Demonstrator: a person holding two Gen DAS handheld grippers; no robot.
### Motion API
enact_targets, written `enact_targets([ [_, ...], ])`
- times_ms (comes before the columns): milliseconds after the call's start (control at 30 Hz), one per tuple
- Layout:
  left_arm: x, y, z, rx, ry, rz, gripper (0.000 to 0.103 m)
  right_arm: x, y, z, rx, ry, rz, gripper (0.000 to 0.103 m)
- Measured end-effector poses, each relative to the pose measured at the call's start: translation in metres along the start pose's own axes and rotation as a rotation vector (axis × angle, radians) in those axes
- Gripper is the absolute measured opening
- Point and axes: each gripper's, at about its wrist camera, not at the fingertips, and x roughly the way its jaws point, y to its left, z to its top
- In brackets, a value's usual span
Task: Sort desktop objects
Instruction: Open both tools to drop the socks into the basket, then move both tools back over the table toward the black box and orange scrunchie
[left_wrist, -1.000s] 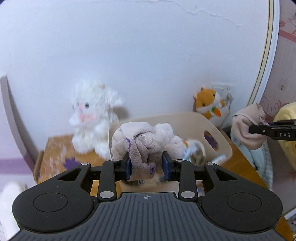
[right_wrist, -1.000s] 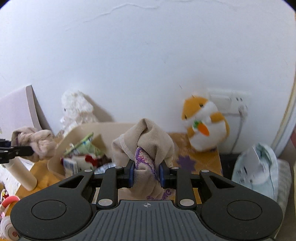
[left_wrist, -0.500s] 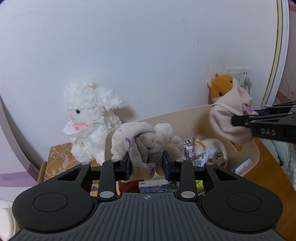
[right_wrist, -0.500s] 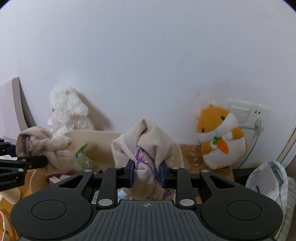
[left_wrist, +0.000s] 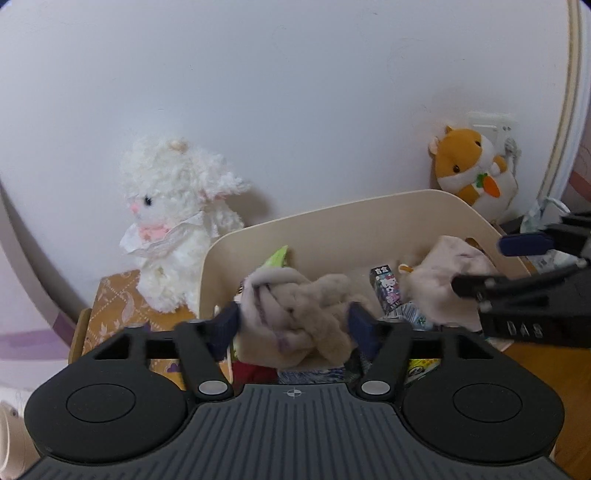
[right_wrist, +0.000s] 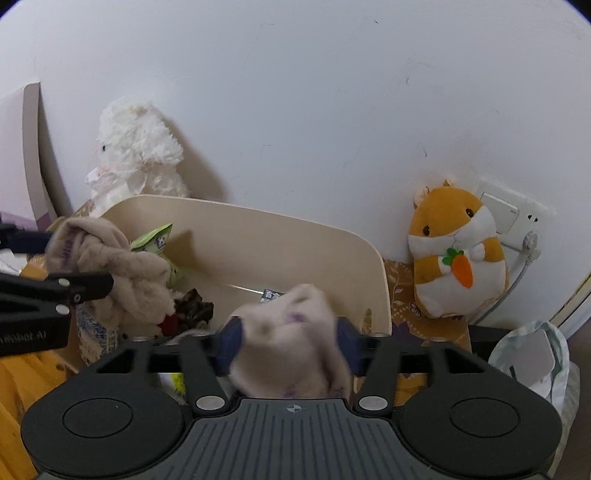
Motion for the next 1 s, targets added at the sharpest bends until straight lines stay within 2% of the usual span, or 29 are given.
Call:
enact_targets([
  [33, -0.001, 0.002, 0.001, -0.019, 0.002, 0.007, 0.077, -0.002, -0.001, -0.001, 0.004, -0.003, 0.006, 0.075],
  [100, -0.003, 0.005, 0.003, -0.048, 0.004, 0.021, 0.078, -0.010, -0.005, -0.002, 0.022, -0.016, 0.021, 0.081],
  [167, -0.009, 0.006, 0.003, -0.053, -0.010, 0.043, 0.078, -0.019, -0.010, -0.004, 0.050, -0.041, 0.041, 0.096],
  [233, -0.015, 0.007, 0.003, -0.050, -0.032, 0.075, 0.078, -0.030, -0.015, -0.007, 0.074, -0.069, 0.058, 0.101],
  [433, -0.049, 0.020, -0.011, -0.032, -0.074, 0.062, 0.078, -0.065, -0.026, -0.031, 0.106, -0.095, 0.098, 0.103],
  [633, -0.096, 0.046, -0.037, -0.093, -0.023, 0.025, 0.078, -0.102, -0.036, -0.072, 0.159, -0.079, 0.104, 0.103],
  [800, -0.139, 0.069, -0.064, -0.130, -0.001, -0.027, 0.078, -0.129, -0.040, -0.102, 0.185, -0.042, 0.064, 0.103],
  [900, -0.157, 0.080, -0.080, -0.100, -0.013, -0.015, 0.078, -0.143, -0.039, -0.110, 0.197, -0.024, 0.048, 0.103],
  [1000, -0.170, 0.083, -0.092, -0.029, -0.035, 0.020, 0.078, -0.149, -0.035, -0.115, 0.192, -0.001, 0.047, 0.103],
])
